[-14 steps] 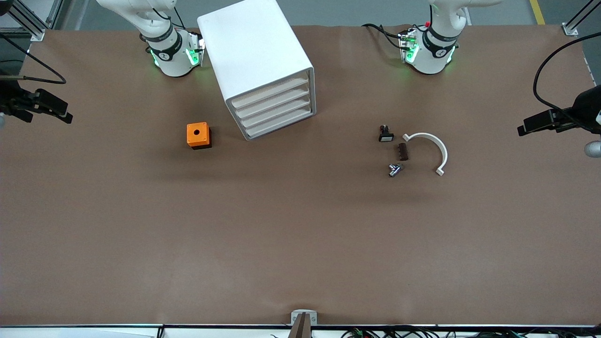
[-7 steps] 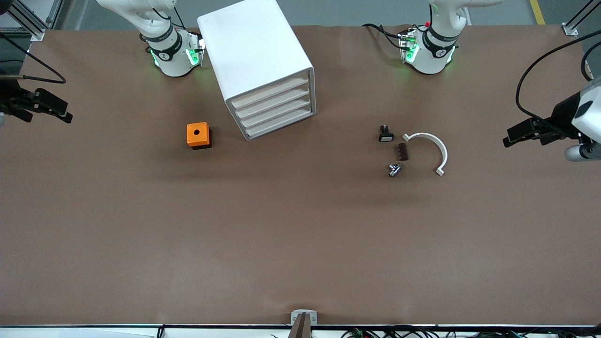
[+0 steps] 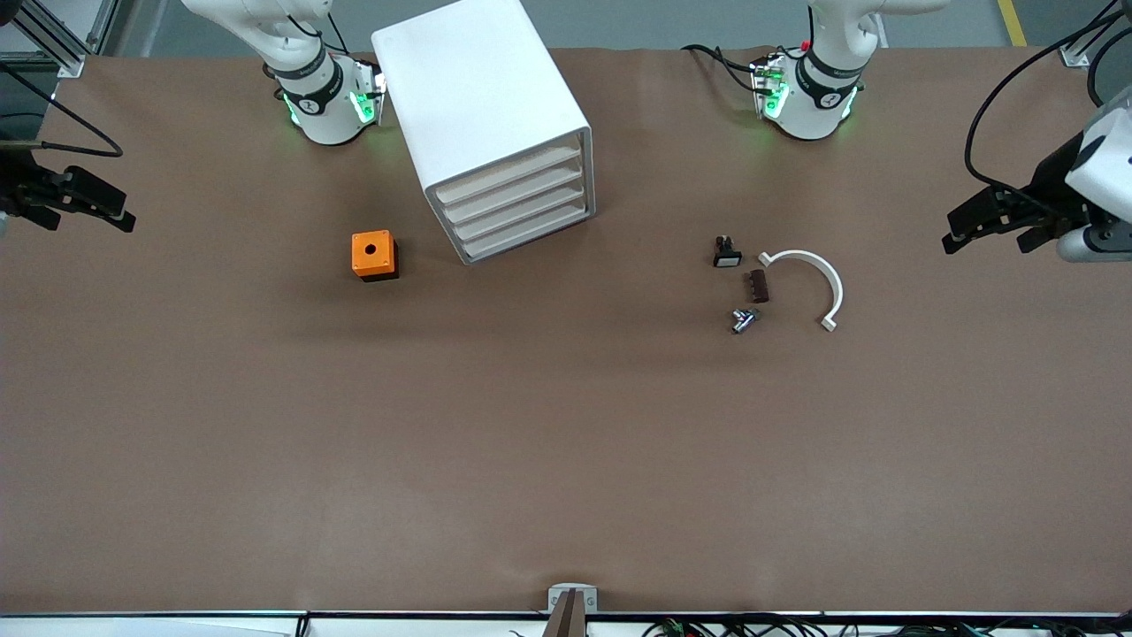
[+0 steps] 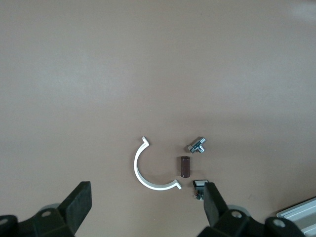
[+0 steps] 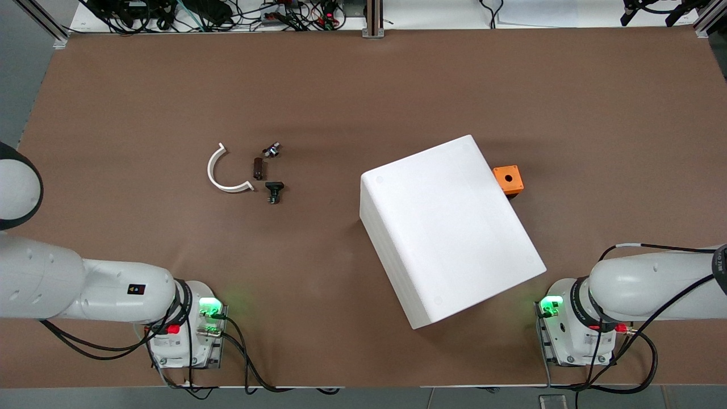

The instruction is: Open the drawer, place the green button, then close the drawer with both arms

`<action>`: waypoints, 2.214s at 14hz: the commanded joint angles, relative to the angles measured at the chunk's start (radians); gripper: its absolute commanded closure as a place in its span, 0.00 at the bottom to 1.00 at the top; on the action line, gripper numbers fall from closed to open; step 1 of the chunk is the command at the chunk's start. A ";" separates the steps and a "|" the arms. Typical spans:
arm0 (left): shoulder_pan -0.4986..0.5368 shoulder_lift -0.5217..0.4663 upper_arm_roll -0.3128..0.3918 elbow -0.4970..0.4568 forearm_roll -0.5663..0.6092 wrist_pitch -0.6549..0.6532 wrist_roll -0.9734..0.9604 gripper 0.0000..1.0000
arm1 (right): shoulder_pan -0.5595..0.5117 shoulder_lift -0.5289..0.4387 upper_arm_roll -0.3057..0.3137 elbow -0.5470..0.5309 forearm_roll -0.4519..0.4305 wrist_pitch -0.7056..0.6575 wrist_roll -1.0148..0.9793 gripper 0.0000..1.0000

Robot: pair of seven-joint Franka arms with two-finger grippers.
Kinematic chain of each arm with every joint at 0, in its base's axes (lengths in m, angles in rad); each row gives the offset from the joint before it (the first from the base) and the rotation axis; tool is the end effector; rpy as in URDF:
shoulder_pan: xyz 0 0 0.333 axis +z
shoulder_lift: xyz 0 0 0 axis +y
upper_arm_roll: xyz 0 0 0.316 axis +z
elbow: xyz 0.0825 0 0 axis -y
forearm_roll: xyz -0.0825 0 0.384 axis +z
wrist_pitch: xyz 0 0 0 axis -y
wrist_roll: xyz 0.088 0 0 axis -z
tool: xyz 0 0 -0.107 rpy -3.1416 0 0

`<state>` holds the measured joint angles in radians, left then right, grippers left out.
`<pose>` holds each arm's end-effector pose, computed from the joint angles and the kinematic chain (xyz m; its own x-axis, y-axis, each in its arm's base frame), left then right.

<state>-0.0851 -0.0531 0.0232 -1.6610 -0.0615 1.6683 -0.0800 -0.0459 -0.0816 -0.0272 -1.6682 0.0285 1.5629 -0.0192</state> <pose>0.5453 -0.0395 0.6198 0.9982 0.0241 0.0550 0.0203 -0.9975 0.0673 0.5259 -0.0360 0.6221 0.9983 -0.0535 -0.0231 -0.0542 -0.9980 -0.0312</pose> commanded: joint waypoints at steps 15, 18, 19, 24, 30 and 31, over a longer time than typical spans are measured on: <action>0.008 0.042 0.004 0.147 0.028 -0.073 -0.004 0.00 | -0.003 -0.030 0.006 -0.015 -0.018 0.017 0.010 0.00; 0.002 0.059 0.006 0.153 0.035 -0.073 -0.003 0.00 | -0.005 -0.030 0.004 -0.015 -0.016 0.017 0.018 0.00; 0.001 0.059 0.003 0.152 0.046 -0.073 -0.004 0.00 | -0.006 -0.030 0.004 -0.016 -0.015 0.017 0.021 0.00; 0.002 0.059 -0.003 0.152 0.049 -0.073 -0.004 0.00 | -0.008 -0.035 0.003 -0.021 0.005 0.017 0.027 0.00; 0.004 0.059 -0.003 0.152 0.048 -0.073 -0.004 0.00 | -0.006 -0.040 0.003 -0.028 0.007 0.026 0.025 0.00; 0.004 0.059 -0.003 0.152 0.046 -0.073 -0.004 0.00 | -0.006 -0.040 0.003 -0.028 0.007 0.028 0.025 0.00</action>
<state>-0.0815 -0.0041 0.0245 -1.5380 -0.0311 1.6174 -0.0793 -0.0470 -0.0917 -0.0260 -1.6695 0.0217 1.5782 -0.0045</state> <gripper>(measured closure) 0.000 0.000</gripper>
